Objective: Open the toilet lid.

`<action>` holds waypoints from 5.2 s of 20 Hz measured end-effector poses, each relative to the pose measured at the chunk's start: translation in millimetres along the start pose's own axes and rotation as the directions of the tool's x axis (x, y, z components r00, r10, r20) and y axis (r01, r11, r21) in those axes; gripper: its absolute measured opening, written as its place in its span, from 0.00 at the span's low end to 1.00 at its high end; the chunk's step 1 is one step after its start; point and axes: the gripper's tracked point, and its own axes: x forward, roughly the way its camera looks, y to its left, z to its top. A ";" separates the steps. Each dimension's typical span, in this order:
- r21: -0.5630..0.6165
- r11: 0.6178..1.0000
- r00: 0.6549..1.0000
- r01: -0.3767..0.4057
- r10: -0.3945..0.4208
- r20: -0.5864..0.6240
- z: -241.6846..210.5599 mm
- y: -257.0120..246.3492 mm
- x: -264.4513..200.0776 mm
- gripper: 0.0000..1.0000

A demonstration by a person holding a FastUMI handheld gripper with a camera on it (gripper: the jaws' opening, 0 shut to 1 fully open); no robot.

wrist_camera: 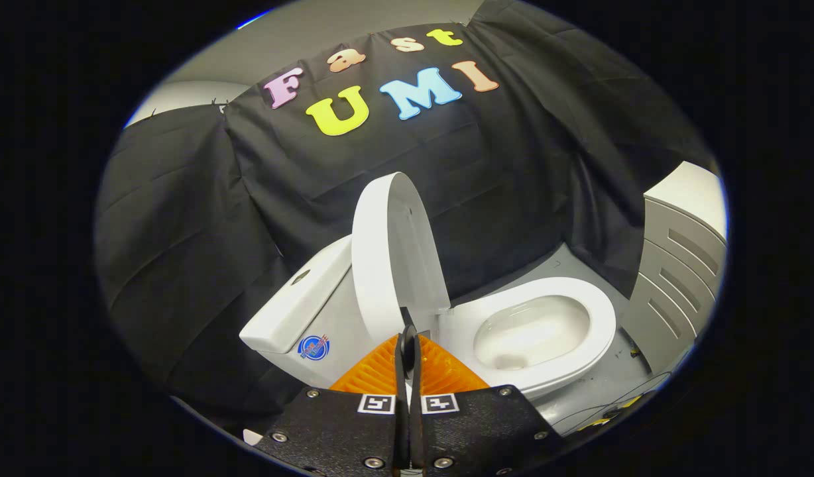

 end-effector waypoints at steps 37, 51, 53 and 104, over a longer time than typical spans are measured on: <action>-0.195 0.972 0.991 -0.131 0.134 0.001 -30.5 88.6 23.6 0.01; -0.300 0.923 0.970 -0.241 0.238 -0.048 -43.3 85.0 24.8 0.63; -0.316 0.919 0.969 -0.237 0.246 -0.013 -30.0 77.6 17.1 0.93; -0.404 0.911 0.922 0.088 0.079 0.379 115.5 -124.7 -113.1 0.95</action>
